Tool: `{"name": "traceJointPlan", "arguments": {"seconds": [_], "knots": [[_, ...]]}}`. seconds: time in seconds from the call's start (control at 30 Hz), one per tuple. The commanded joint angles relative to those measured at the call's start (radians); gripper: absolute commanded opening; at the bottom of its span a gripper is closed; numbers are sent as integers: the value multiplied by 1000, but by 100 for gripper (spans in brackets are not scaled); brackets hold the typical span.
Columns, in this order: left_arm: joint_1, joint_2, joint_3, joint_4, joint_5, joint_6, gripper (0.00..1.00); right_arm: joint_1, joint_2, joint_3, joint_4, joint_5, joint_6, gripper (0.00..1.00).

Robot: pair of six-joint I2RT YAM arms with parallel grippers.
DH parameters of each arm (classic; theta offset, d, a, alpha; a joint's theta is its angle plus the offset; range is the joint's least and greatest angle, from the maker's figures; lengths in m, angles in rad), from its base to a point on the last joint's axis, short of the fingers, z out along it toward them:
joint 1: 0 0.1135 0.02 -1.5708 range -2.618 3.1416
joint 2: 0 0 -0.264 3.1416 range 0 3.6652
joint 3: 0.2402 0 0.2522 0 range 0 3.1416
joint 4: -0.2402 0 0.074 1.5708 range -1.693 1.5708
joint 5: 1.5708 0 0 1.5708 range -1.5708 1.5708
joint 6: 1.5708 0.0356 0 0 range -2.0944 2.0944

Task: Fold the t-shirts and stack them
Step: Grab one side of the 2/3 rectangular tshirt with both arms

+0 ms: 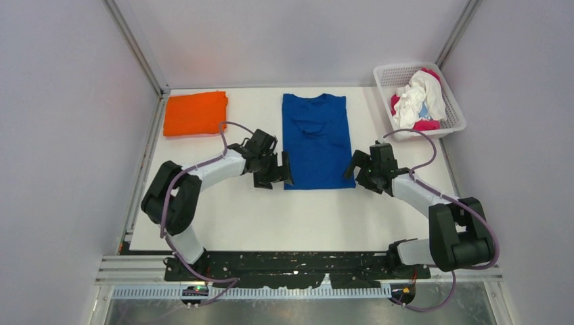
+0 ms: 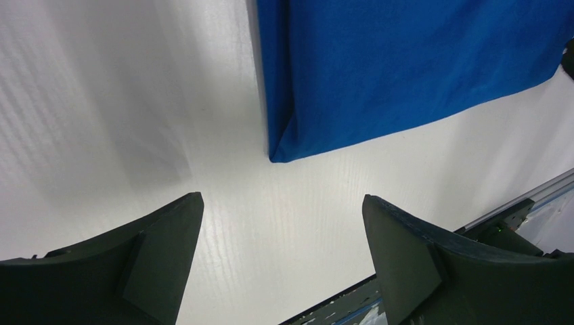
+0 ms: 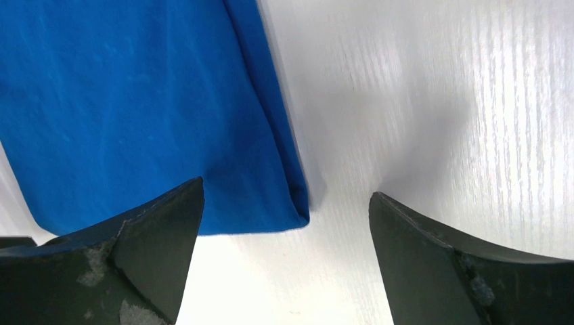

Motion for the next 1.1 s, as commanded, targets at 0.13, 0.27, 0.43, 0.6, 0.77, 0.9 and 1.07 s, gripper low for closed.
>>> {"name": "traceJointPlan", "arguments": {"seconds": [0.13,0.27,0.43,0.6,0.77,0.9,1.07], "knots": [[-25,67,8,81,-4,-35,70,-4,-68,-38,36,-32,-17,94],[-24,104,26,73,-12,-38,60,-4,-45,-44,48,-36,-14,85],[-26,141,40,71,5,-51,48,-4,-10,-48,60,-55,-6,69],[-51,172,59,71,25,-58,34,-5,3,-53,78,-84,3,60],[-61,197,80,39,-9,-56,1,-4,14,-59,89,-91,0,49],[-61,200,91,41,-14,-56,0,-4,46,-56,89,-93,1,31],[-71,141,44,61,-33,-43,0,-4,30,-69,59,-89,6,6]]}}
